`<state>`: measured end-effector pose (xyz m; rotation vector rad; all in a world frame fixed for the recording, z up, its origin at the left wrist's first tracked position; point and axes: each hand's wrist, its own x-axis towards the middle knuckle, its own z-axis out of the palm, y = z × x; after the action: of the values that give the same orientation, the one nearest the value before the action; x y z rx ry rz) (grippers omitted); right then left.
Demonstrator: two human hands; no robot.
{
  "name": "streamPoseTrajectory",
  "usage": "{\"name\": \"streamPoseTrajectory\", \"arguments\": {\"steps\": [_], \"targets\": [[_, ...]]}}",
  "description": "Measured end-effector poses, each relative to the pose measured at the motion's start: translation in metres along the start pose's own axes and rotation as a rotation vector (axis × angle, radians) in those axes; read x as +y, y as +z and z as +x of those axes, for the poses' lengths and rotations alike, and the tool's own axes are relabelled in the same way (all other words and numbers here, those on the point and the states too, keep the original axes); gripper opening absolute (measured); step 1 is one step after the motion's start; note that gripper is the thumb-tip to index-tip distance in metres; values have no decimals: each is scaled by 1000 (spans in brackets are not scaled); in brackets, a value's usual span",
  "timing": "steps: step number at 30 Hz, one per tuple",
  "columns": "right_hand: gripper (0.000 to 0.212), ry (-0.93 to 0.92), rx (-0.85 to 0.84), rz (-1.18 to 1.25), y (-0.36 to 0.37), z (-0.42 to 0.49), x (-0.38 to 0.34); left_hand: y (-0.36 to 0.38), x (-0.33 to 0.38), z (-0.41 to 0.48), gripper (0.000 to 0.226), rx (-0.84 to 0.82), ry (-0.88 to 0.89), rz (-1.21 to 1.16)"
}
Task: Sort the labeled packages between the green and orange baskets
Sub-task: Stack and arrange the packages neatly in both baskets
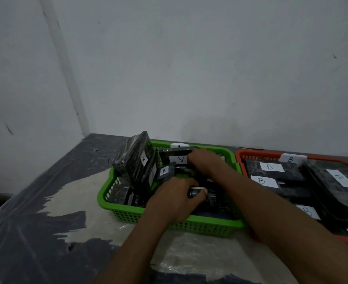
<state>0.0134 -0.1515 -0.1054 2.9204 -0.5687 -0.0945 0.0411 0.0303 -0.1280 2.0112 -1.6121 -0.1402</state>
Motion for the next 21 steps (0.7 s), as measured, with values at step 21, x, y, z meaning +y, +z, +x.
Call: {"name": "streamPoseTrajectory", "arguments": {"steps": [21], "targets": [[35, -58, 156, 562, -11, -58, 24, -39, -12, 62, 46, -50, 93, 658]]}}
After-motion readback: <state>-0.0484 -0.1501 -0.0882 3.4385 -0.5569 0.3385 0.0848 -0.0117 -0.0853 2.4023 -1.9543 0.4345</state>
